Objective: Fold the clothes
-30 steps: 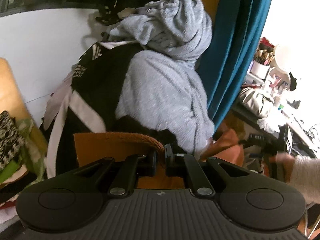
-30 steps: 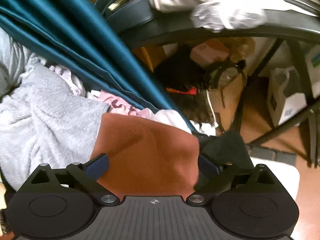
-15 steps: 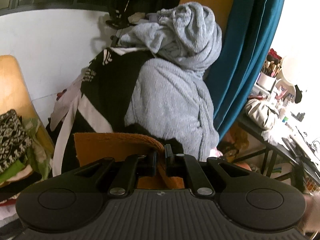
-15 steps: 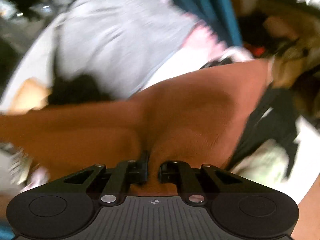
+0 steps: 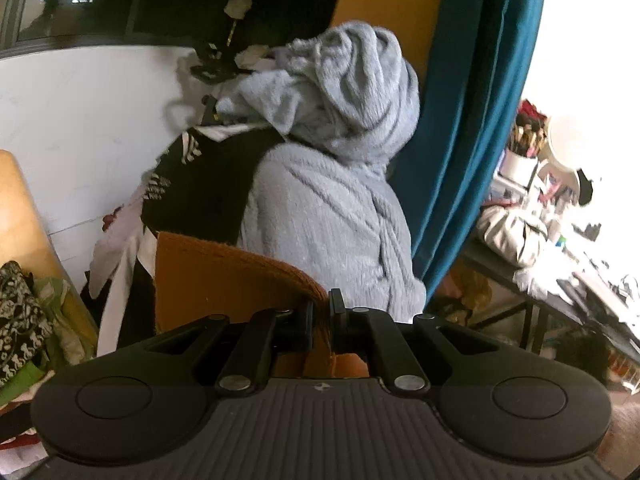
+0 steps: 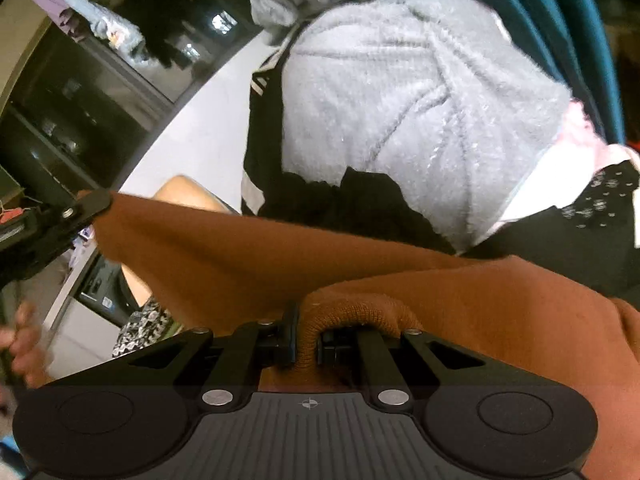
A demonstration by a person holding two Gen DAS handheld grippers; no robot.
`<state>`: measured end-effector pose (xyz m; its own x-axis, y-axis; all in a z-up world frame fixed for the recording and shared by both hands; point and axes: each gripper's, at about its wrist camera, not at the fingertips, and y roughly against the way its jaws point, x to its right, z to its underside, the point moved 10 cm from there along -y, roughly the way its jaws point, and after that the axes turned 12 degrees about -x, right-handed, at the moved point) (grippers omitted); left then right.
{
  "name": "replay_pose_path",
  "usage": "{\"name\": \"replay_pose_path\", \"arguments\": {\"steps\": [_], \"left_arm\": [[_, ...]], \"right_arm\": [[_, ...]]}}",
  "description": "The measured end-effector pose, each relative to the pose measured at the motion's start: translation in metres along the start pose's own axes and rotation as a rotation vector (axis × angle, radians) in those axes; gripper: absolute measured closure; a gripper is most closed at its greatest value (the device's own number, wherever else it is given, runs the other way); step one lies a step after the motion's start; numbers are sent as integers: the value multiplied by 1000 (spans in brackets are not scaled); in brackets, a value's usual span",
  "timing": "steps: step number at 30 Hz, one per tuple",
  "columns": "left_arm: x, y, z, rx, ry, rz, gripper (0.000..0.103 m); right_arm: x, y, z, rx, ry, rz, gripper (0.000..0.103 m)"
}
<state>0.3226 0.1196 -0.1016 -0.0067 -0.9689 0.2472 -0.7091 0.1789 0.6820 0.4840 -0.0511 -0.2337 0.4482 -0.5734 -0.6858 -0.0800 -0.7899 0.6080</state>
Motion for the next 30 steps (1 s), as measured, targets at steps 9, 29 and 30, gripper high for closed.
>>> {"name": "replay_pose_path", "arguments": {"steps": [9, 29, 30], "left_arm": [[-7, -30, 44, -112, 23, 3, 95], [66, -122, 132, -398, -7, 261, 95], [72, -132, 139, -411, -24, 269, 95]], "right_arm": [[23, -83, 51, -193, 126, 178, 96], [139, 88, 70, 31, -225, 432, 29], [153, 92, 73, 38, -252, 457, 25]]}}
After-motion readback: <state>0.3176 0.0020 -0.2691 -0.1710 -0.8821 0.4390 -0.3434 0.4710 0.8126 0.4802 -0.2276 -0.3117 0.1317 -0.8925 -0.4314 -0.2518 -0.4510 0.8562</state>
